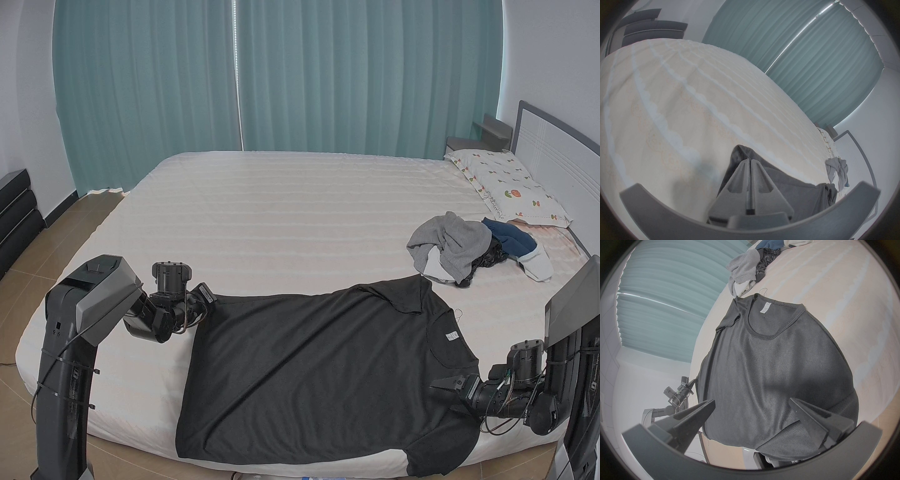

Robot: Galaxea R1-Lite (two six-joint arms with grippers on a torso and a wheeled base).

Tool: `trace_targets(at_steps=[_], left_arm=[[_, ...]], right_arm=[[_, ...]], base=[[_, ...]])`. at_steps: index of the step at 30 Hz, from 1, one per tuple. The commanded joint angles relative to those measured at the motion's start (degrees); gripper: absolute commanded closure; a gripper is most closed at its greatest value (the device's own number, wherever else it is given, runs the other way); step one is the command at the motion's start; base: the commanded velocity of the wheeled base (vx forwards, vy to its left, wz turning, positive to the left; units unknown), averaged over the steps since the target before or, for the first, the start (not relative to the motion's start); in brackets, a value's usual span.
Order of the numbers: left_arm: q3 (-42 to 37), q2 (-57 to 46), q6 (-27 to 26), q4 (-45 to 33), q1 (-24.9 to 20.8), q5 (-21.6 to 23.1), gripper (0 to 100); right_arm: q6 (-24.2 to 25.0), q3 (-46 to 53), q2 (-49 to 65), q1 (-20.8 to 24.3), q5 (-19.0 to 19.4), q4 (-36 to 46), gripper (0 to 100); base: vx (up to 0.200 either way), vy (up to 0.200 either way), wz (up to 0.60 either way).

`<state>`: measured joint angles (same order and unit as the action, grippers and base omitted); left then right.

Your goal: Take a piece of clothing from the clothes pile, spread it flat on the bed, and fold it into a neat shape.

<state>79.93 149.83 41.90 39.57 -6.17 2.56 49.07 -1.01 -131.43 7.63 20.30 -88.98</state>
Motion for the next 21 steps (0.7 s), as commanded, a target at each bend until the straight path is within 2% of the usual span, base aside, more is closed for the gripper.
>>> trace_targets(at_steps=[1, 9, 15, 21], left_arm=[[0.31, 0.55, 0.02, 2.09, 0.10, -1.33, 100], [3.83, 2.57, 0.46, 5.52, 0.81, -3.53, 100], [9.28, 5.38, 0.46, 5.17, 2.04, -7.13, 100], [9.98, 5.91, 0.46, 5.08, 2.56, -7.92, 100]], right_arm=[[-0.02, 0.92, -0.15, 0.02, 0.01, -0.93, 0], [-0.02, 0.84, -0.15, 0.02, 0.01, -0.93, 0], [-0.02, 0.84, -0.15, 0.02, 0.01, -0.93, 0], [-0.02, 0.84, -0.15, 0.10, 0.01, -0.93, 0]], base=[[0.000, 0.000, 0.00], [0.000, 0.000, 0.00], [0.000, 0.000, 0.00], [0.000, 0.000, 0.00]])
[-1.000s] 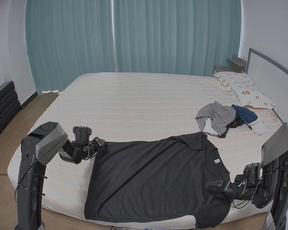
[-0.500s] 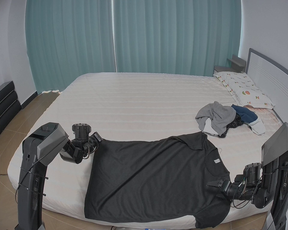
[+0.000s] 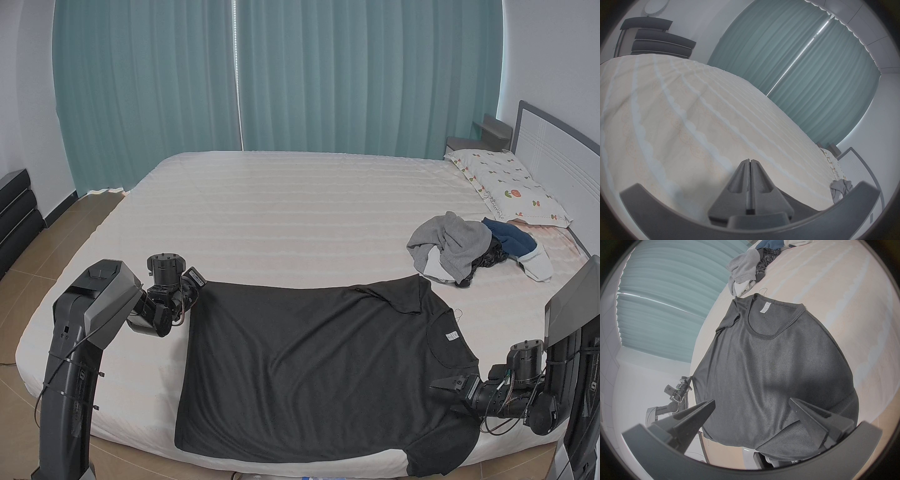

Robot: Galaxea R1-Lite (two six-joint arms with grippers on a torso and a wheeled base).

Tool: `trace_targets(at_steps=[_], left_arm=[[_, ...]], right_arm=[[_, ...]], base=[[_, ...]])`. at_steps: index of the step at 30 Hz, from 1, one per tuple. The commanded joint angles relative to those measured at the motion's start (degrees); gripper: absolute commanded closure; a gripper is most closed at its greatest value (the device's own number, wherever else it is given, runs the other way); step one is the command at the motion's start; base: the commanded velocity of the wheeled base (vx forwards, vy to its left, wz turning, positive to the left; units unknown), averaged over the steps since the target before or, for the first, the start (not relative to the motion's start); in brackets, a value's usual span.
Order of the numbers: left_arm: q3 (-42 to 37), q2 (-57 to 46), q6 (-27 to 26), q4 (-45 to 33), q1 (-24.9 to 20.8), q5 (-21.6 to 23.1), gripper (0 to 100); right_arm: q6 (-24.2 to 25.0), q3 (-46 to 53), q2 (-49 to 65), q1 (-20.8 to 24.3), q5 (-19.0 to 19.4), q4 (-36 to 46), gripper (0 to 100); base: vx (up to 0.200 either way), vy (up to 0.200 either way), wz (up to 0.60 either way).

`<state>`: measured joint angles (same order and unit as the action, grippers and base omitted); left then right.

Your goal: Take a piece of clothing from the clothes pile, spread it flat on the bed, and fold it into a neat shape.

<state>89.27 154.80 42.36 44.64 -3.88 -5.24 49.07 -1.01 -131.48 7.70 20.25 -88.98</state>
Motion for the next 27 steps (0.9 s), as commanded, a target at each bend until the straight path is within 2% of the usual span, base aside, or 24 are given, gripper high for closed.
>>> trace_targets(at_steps=[1, 12, 27], left_arm=[[0.64, 0.95, 0.00, 0.01, 0.27, -0.12, 100], [2.05, 1.82, -0.35, -2.54, 1.15, -2.67, 100], [2.05, 1.74, -0.35, -3.16, 1.15, -2.23, 100]], right_arm=[[-0.02, 0.84, -0.10, 0.03, -0.03, -0.93, 0], [-0.11, 0.92, -0.10, 0.03, -0.03, -0.93, 0], [-0.11, 0.92, -0.10, 0.03, -0.03, -0.93, 0]], base=[[0.000, 0.000, 0.00], [0.000, 0.000, 0.00], [0.000, 0.000, 0.00]])
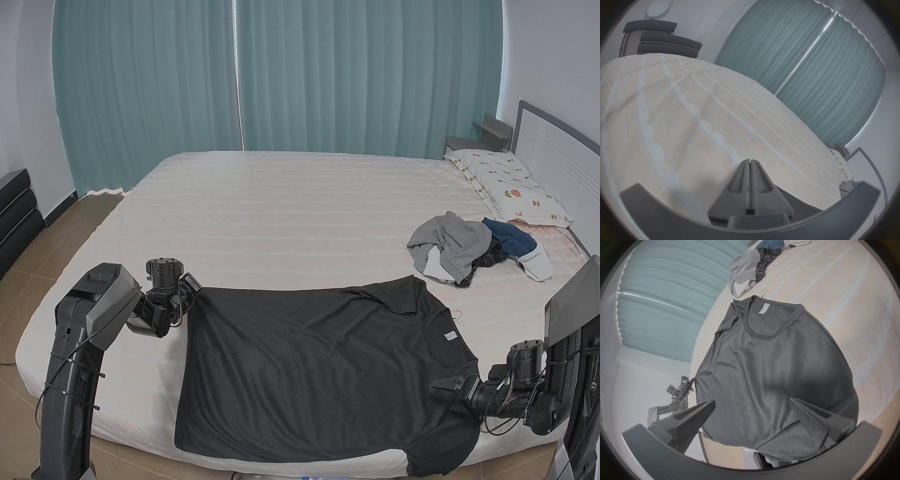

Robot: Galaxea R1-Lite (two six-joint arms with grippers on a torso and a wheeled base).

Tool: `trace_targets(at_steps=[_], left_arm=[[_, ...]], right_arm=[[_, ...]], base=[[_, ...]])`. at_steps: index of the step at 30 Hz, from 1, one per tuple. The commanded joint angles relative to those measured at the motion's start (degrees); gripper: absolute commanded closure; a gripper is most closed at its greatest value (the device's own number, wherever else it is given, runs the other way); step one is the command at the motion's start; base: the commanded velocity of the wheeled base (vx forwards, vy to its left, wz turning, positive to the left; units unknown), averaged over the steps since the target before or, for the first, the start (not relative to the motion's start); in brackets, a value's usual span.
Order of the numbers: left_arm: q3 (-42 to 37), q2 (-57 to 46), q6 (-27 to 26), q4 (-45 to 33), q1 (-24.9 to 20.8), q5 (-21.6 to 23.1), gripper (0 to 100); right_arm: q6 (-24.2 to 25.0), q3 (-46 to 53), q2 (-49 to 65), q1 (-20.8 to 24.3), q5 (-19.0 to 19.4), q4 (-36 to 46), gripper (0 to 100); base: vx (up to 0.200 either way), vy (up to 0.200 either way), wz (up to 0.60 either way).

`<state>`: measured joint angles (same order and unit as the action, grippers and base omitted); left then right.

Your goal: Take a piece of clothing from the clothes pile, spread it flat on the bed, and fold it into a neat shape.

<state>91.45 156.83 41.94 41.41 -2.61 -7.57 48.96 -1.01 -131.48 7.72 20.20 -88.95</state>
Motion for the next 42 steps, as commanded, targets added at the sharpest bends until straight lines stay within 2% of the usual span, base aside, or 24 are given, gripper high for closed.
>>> trace_targets(at_steps=[1, 2, 5, 8, 12, 14, 17, 18, 19, 20, 22, 23, 24, 25, 27, 32, 40, 42], left_arm=[[-0.49, -0.47, 0.16, 0.07, -0.12, 0.28, 100], [-0.84, -0.56, 0.25, -0.01, -0.20, 0.36, 0], [-1.10, -0.56, 0.34, -0.01, -0.29, 0.45, 0], [-3.39, -1.62, 1.31, 0.42, -0.29, 0.45, 0], [-9.01, -6.80, 7.02, 1.04, -0.20, 1.95, 0], [-12.70, -10.41, 11.06, 1.13, -0.12, 5.72, 0], [-17.71, -14.01, 14.31, 1.65, 0.32, 13.28, 0], [-17.80, -14.01, 14.31, 1.74, 0.32, 13.46, 0], [-18.42, -14.01, 14.31, 2.45, 0.50, 14.69, 0], [-18.42, -14.01, 14.31, 2.45, 0.50, 14.69, 0], [-18.33, -13.66, 14.23, 2.97, 0.32, 14.87, 0], [-18.33, -13.66, 14.23, 2.97, 0.32, 14.87, 0], [-18.50, -13.57, 14.14, 2.97, 0.06, 14.87, 0], [-18.50, -13.57, 14.14, 2.97, 0.06, 14.87, 0], [-18.50, -13.57, 14.05, 2.71, -0.03, 14.87, 0], [-18.42, -13.39, 13.87, 2.62, -0.12, 14.87, 0], [-18.33, -12.96, 13.70, 2.71, -0.29, 14.87, 0], [-18.33, -12.87, 13.61, 2.71, -0.38, 14.87, 0]], right_arm=[[0.00, 0.84, -0.10, 0.02, -0.07, -0.96, 0], [0.09, 0.66, -0.10, 0.02, -0.07, -0.96, 0], [0.09, 0.40, -0.01, 0.02, -0.16, -1.05, 0], [-0.35, -2.33, 0.34, 0.81, -2.09, -1.05, 0], [0.00, -7.34, 0.08, 0.98, -5.61, -0.78, 0], [-0.27, -11.29, -0.18, 1.60, -7.37, -0.25, 0], [-0.79, -21.22, 0.61, 5.12, -12.29, 7.30, 0], [-0.88, -22.45, 0.78, 5.29, -12.82, 8.45, 0], [-0.88, -29.66, 1.31, 6.17, -15.89, 15.65, 0], [-0.88, -29.66, 1.31, 6.17, -15.89, 15.65, 0], [-0.53, -43.37, 0.25, 7.58, -19.94, 28.66, 0], [-0.53, -43.37, 0.25, 7.58, -19.94, 28.66, 0], [-0.18, -52.87, -3.00, 7.93, -21.25, 36.22, 0], [-0.18, -52.87, -3.00, 7.93, -21.25, 36.22, 0], [0.00, -61.04, -7.22, 8.10, -22.31, 42.37, 0], [0.00, -70.71, -10.73, 8.46, -22.66, 50.81, 0], [0.09, -76.77, -13.54, 8.89, -23.10, 54.94, 0], [0.00, -77.56, -13.54, 8.89, -24.42, 56.70, 0]], base=[[0.000, 0.000, 0.00], [0.000, 0.000, 0.00], [0.000, 0.000, 0.00], [0.000, 0.000, 0.00], [0.000, 0.000, 0.00], [0.000, 0.000, 0.00], [0.000, 0.000, 0.00], [0.000, 0.000, 0.00], [0.000, 0.000, 0.00], [0.000, 0.000, 0.00], [0.000, 0.000, 0.00], [0.000, 0.000, 0.00], [0.000, 0.000, 0.00], [0.000, 0.000, 0.00], [0.000, 0.000, 0.00], [0.000, 0.000, 0.00], [0.000, 0.000, 0.00], [0.000, 0.000, 0.00]])
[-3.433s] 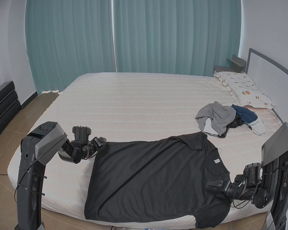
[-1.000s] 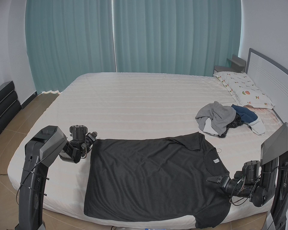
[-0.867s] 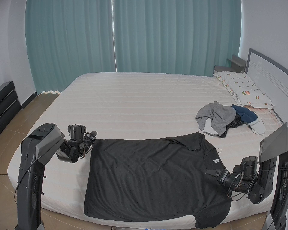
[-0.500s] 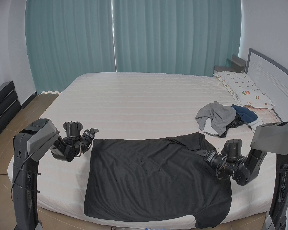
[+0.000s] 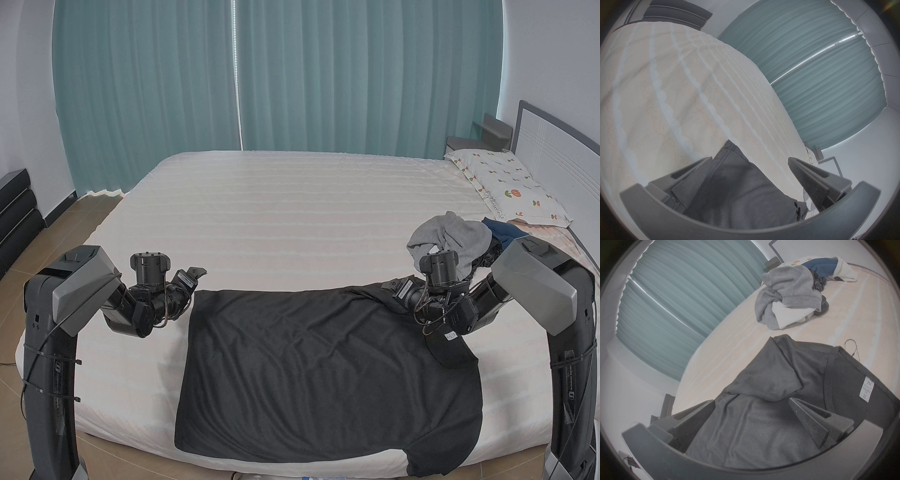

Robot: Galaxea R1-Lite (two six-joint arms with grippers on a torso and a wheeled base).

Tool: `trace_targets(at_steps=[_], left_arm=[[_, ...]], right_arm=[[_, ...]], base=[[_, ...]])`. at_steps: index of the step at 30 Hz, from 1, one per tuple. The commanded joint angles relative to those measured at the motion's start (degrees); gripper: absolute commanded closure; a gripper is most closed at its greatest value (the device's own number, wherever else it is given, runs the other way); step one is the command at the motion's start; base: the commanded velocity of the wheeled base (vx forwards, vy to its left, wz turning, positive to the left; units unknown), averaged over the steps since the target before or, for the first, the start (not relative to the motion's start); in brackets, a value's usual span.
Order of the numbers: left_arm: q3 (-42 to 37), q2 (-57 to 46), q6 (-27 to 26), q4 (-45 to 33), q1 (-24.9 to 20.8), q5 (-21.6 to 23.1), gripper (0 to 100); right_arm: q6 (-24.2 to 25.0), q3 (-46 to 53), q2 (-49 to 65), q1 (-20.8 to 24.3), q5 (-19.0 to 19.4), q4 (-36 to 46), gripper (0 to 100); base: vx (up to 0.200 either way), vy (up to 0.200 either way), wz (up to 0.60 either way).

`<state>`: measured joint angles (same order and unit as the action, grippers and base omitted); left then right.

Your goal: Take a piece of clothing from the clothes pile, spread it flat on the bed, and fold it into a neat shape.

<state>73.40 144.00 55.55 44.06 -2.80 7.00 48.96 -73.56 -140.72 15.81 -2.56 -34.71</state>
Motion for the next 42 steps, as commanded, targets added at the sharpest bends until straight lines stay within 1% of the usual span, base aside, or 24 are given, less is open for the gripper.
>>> trace_targets(at_steps=[1, 4, 10, 12, 13, 22, 23, 27, 30, 35, 40, 42], left_arm=[[-0.27, -0.03, 0.08, 0.06, -0.18, 0.30, 0], [-0.27, 0.06, -0.01, 0.06, -0.27, 0.21, 0], [-0.27, 0.23, -0.53, 0.06, -0.27, 0.21, 0], [-0.27, 0.23, -0.53, -0.02, -0.27, 0.21, 0], [-0.27, 0.23, -0.53, -0.02, -0.27, 0.21, 0], [-0.01, 0.32, -0.71, -0.11, -0.27, 0.21, 0], [-0.10, 0.32, -0.71, -0.11, -0.27, 0.21, 0], [-0.10, 0.32, -0.71, -0.20, -0.27, 0.21, 0], [-0.01, 0.32, -0.88, -0.20, -0.36, 0.21, 0], [-0.10, 0.32, -0.88, -0.20, -0.27, 0.21, 0], [-0.10, 0.32, -0.88, -0.20, -0.27, 0.12, 0], [-0.10, 0.32, -0.88, -0.20, -0.36, 0.12, 0]], right_arm=[[0.00, -5.28, -4.30, 0.80, -2.19, 2.80, 0], [-0.44, -5.63, -4.30, 0.27, -3.50, 2.80, 0], [-2.20, -6.42, -4.83, -1.22, -3.77, 2.98, 0], [-5.19, -6.51, -4.66, -1.75, -4.38, 2.98, 0], [-5.54, -6.69, -4.83, -1.92, -4.56, 2.98, 0], [-5.89, -9.15, -7.56, -1.40, -4.73, 2.98, 0], [-5.98, -9.23, -7.64, -1.40, -4.73, 2.98, 100], [-6.07, -9.23, -7.64, -1.40, -4.73, 3.33, 100], [-8.26, -10.99, -6.76, -1.75, -4.73, 5.00, 100], [-8.88, -20.40, -6.06, -1.92, -4.47, 9.13, 100], [-8.62, -30.24, -9.40, -2.36, -4.73, 8.87, 100], [-8.44, -32.26, -10.28, -2.54, -4.82, 9.57, 100]], base=[[0.000, 0.000, 0.00], [0.000, 0.000, 0.00], [0.000, 0.000, 0.00], [0.000, 0.000, 0.00], [0.000, 0.000, 0.00], [0.000, 0.000, 0.00], [0.000, 0.000, 0.00], [0.000, 0.000, 0.00], [0.000, 0.000, 0.00], [0.000, 0.000, 0.00], [0.000, 0.000, 0.00], [0.000, 0.000, 0.00]])
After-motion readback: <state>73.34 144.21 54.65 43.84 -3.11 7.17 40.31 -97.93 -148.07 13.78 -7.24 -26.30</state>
